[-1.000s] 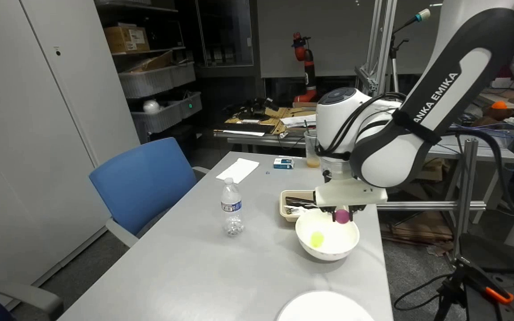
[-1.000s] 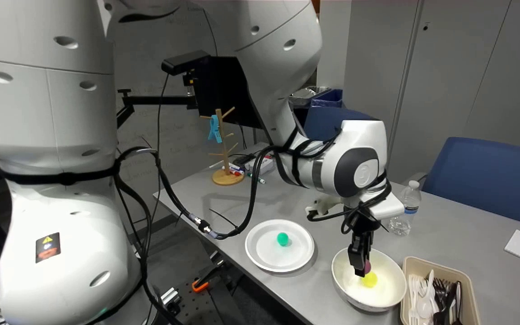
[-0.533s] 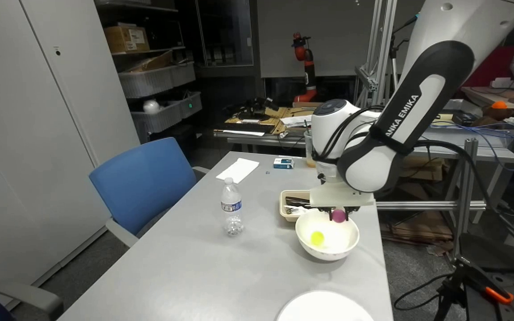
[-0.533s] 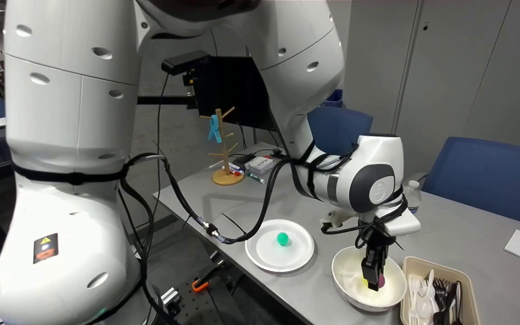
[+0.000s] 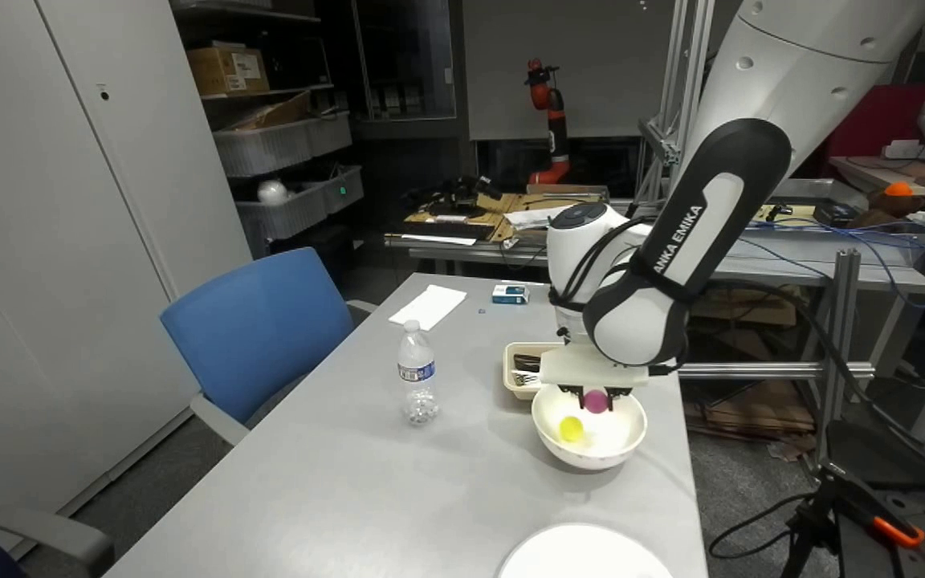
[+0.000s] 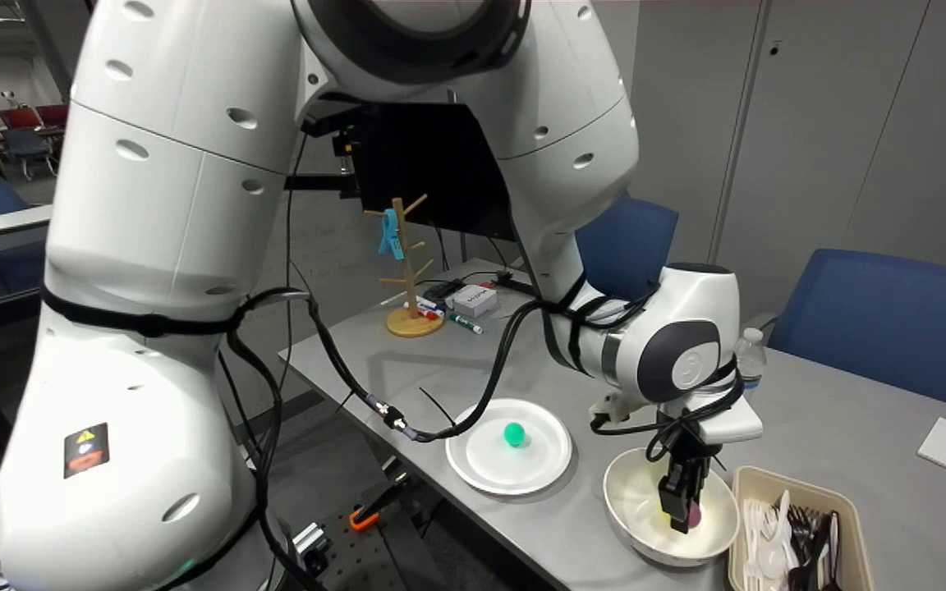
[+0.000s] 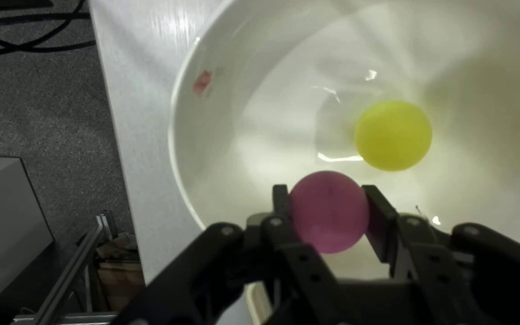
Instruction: Put the pink ball in the white bowl
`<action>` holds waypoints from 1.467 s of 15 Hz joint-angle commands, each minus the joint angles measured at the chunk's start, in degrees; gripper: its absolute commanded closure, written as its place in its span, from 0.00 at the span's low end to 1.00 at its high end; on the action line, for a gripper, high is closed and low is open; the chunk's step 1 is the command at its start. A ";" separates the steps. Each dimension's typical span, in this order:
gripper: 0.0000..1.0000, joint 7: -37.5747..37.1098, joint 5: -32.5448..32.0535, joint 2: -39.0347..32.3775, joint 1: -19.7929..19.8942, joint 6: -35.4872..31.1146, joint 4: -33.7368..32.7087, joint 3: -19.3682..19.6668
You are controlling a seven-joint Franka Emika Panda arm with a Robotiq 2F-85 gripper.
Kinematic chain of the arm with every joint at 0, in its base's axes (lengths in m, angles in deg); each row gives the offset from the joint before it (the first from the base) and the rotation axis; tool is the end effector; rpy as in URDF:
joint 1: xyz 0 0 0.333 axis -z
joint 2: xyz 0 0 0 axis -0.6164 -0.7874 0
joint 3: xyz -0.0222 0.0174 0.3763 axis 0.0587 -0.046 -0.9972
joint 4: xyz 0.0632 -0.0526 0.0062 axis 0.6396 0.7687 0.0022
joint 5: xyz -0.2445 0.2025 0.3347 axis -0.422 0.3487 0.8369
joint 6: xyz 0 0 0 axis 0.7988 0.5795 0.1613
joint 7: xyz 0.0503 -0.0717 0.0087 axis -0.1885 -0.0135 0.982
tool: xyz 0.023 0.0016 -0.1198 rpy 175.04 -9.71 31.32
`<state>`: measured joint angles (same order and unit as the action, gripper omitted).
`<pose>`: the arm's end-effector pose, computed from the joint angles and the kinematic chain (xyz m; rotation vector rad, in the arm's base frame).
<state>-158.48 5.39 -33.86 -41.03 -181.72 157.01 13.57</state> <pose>0.5789 -0.1290 0.1166 2.3638 -1.7487 0.1172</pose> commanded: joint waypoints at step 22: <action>0.00 10.96 -0.65 23.90 -1.85 18.01 7.97 -7.75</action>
<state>-151.63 4.78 -15.49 -43.77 -164.40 160.95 8.61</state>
